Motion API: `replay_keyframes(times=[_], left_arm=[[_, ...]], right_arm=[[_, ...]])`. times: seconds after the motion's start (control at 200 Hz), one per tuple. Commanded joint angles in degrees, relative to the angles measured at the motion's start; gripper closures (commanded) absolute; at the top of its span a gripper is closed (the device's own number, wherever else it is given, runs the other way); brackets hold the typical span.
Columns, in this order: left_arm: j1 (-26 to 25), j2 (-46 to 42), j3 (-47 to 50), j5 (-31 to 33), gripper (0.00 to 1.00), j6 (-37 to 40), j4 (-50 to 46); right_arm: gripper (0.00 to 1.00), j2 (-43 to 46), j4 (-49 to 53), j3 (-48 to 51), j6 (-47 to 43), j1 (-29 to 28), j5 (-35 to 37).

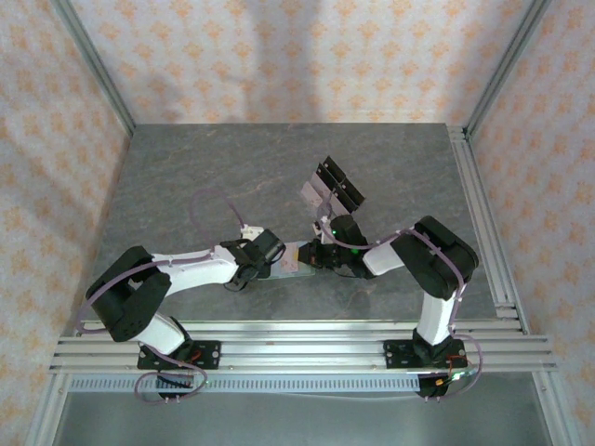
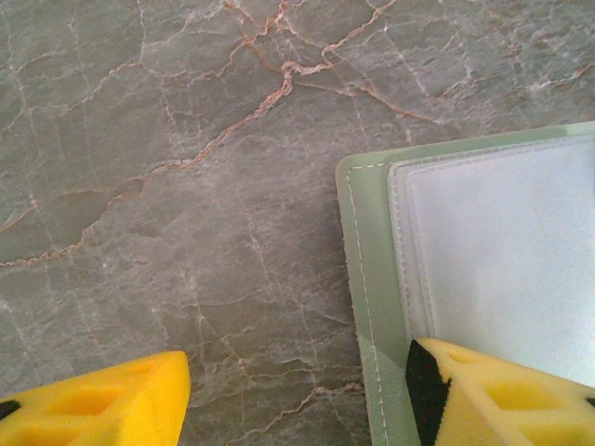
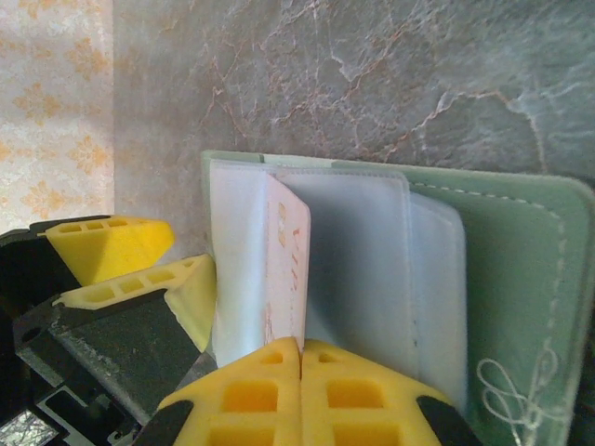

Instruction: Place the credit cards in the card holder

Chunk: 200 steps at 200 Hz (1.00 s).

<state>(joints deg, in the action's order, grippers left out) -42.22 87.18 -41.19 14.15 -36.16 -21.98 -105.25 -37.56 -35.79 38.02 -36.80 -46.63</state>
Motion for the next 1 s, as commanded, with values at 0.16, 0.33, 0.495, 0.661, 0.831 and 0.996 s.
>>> replay_keyframes(times=[0.16, 0.33, 0.495, 0.661, 0.831, 0.996], left_arm=[[0.29, 1.00, -0.38, 2.16, 0.36, -0.42, -2.28], [0.29, 1.07, -0.38, 2.19, 0.36, -0.31, -2.28], [0.29, 1.15, -0.35, 2.12, 0.36, -0.26, -2.18], [0.29, 1.15, -0.38, 2.13, 0.36, -0.31, -2.13], [0.29, 1.33, -0.29, 2.09, 0.36, -0.40, -1.95], [0.29, 1.42, -0.43, 2.08, 0.36, -0.49, -1.77]], right_arm=[[1.00, -0.40, 8.28, 0.12, -4.50, 0.06, 0.92], [1.00, 0.53, 9.65, 0.62, -5.33, 0.06, 1.56], [1.00, 0.86, 10.39, 0.72, -5.66, 0.05, 1.46], [1.00, -0.20, 10.74, -0.14, -5.63, 0.06, 0.58], [1.00, -1.44, 12.02, -2.01, -5.94, 0.06, -0.21], [1.00, -2.50, 12.99, -3.76, -6.10, -0.03, -0.92]])
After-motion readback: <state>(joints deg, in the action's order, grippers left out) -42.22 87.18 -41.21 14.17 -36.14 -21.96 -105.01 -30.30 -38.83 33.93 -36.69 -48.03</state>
